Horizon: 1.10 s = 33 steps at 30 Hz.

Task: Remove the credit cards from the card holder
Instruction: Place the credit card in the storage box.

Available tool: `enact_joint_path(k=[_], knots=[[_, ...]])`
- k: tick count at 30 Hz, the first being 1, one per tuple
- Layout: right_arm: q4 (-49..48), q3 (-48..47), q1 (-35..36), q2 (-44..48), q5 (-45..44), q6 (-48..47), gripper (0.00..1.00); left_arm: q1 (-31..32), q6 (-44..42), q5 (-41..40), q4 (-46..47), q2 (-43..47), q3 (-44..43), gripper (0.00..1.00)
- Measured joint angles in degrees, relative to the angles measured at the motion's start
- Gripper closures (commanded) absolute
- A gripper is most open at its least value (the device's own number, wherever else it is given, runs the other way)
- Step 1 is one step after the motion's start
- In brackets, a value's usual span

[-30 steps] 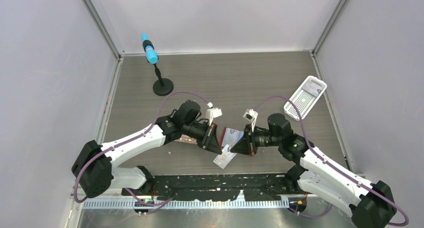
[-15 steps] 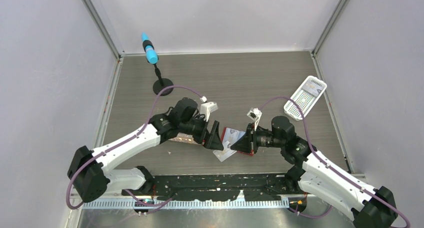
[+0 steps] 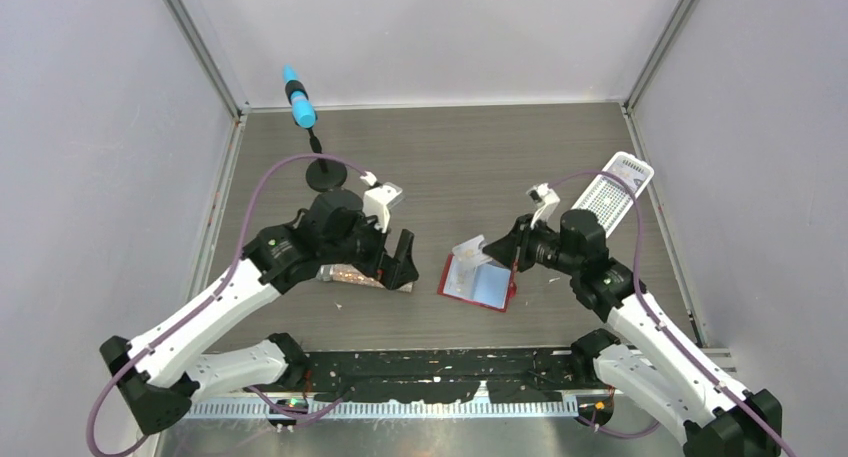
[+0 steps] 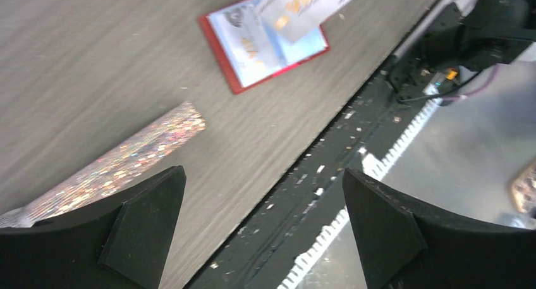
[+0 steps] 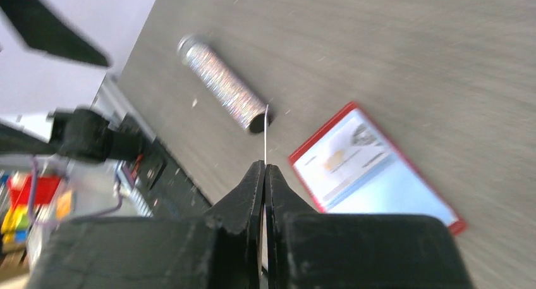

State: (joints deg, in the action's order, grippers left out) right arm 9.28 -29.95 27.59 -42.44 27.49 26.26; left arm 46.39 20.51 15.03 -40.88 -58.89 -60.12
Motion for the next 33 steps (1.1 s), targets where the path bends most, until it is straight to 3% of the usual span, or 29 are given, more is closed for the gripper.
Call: enact_joint_path(k=[10,20,33], knots=[[0.24,-5.90,-20.83,-10.99,-10.14,-1.84,0.95,0.00,-5.88,-12.90,-12.98,6.29,-4.26,0.00],[-6.99,-9.03,-42.29,-19.04,-17.49,-3.65,0.95,0.00,-7.30,-17.79,-13.77,9.99,1.99,0.00],[-21.68,-10.47,-53.81,-34.95,-15.54,-1.97,0.95,0.00,-7.48,-17.40,-13.66,9.73,2.58,0.00]])
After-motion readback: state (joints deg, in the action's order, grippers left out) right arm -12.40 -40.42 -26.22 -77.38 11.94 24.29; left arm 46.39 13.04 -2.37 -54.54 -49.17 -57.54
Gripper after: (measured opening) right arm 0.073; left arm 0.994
